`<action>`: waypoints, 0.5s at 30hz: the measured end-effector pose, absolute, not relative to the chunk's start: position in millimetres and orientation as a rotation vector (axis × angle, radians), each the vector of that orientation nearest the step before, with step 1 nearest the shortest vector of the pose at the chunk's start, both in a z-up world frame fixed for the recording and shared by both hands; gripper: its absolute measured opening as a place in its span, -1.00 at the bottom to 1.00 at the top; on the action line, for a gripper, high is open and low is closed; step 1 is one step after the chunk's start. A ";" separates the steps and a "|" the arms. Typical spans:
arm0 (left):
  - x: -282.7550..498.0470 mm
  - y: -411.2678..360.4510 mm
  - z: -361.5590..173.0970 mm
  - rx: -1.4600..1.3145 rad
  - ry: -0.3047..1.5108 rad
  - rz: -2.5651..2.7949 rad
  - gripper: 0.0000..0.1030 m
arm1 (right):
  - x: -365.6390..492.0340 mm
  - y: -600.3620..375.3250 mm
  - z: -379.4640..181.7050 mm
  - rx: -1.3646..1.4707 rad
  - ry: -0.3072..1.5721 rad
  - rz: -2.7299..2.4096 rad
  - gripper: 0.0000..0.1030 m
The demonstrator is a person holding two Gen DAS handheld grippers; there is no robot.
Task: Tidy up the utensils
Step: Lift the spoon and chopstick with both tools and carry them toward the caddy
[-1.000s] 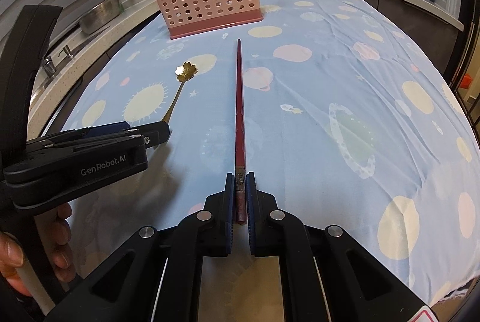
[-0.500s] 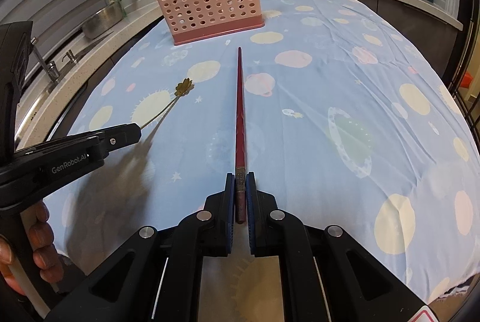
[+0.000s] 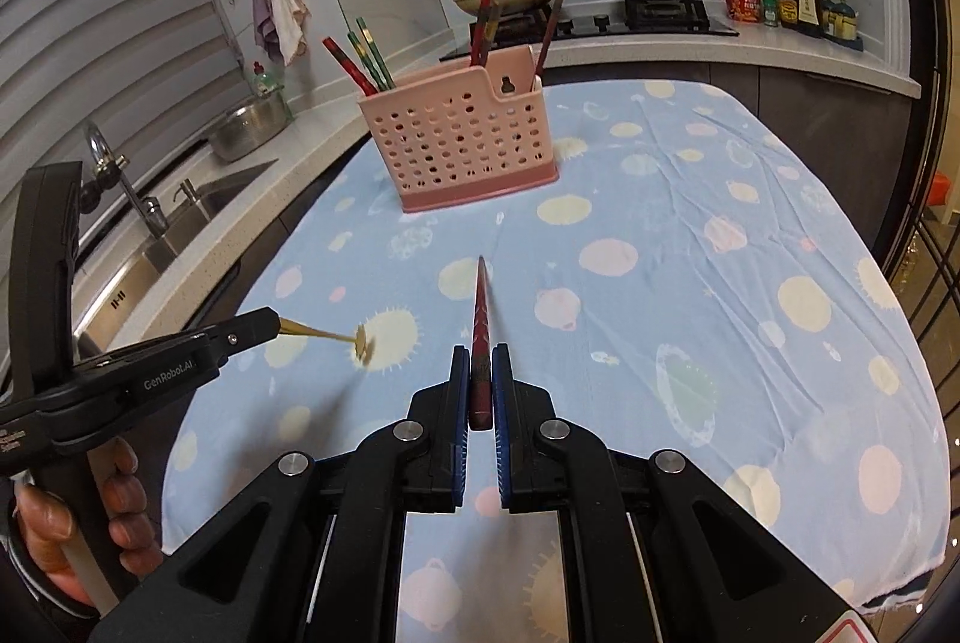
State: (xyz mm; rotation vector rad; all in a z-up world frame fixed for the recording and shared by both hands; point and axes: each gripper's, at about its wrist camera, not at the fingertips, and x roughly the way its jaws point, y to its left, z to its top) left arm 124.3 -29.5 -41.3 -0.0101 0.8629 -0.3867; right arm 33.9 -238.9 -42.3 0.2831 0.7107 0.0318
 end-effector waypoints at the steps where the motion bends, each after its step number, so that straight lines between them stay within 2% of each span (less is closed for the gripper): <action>1: 125.2 -29.3 -37.7 -0.011 0.856 -0.389 -0.98 | 34.7 -239.0 -36.5 0.284 0.697 0.034 -0.87; 15: 140.6 -35.0 -0.5 0.015 0.807 -0.382 -0.99 | 64.9 -238.2 21.6 0.284 0.558 0.078 -0.87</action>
